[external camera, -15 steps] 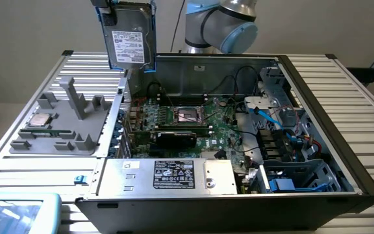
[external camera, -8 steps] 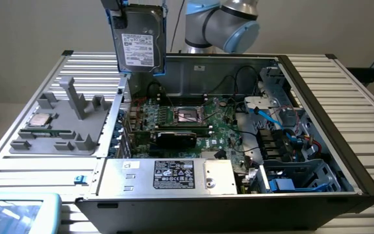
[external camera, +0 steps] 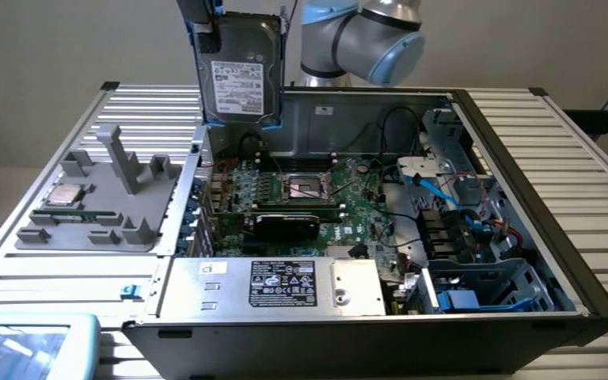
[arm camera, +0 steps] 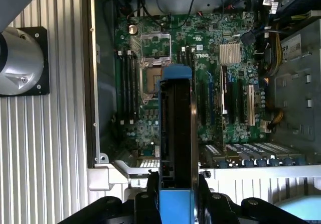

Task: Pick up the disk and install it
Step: 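Pick up the disk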

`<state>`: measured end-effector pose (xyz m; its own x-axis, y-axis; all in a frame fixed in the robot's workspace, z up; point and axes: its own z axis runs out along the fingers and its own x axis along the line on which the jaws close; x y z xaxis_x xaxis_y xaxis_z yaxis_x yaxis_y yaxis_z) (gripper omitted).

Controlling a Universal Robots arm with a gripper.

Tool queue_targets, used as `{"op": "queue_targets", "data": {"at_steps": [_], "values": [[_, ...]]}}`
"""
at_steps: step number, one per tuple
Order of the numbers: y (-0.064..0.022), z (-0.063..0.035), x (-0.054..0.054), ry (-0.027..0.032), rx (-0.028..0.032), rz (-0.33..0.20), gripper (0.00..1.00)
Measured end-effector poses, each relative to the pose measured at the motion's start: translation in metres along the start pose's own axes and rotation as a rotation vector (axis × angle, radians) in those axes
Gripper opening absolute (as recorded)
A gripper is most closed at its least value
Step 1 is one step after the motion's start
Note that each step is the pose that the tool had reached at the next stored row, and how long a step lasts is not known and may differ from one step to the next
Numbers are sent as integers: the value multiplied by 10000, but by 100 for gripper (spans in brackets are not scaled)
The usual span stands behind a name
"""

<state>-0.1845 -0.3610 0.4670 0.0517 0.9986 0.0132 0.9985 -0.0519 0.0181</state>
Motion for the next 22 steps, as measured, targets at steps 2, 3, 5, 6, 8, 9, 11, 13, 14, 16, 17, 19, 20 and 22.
{"op": "queue_targets", "data": {"at_steps": [2, 3, 5, 6, 8, 9, 11, 13, 14, 16, 17, 19, 20, 22], "values": [[42, 0, -54, 16, -6, 2, 37], [64, 0, -81, 22, -9, 1, 37], [108, 0, -137, 33, -14, 1, 37], [129, 0, -163, 36, -16, 2, 37], [178, -2, -216, 43, -17, 0, 37], [208, -3, -238, 43, -16, 2, 37], [271, -4, -285, 43, -16, 0, 37], [332, -6, -330, 44, -17, 2, 37], [367, -6, -355, 44, -16, 1, 37], [429, -7, -401, 45, -16, 1, 37], [461, -8, -424, 45, -16, 1, 37], [523, -9, -471, 46, -16, 2, 37], [555, -9, -494, 46, -16, 1, 37], [618, -9, -543, 48, -16, 2, 37]]}}
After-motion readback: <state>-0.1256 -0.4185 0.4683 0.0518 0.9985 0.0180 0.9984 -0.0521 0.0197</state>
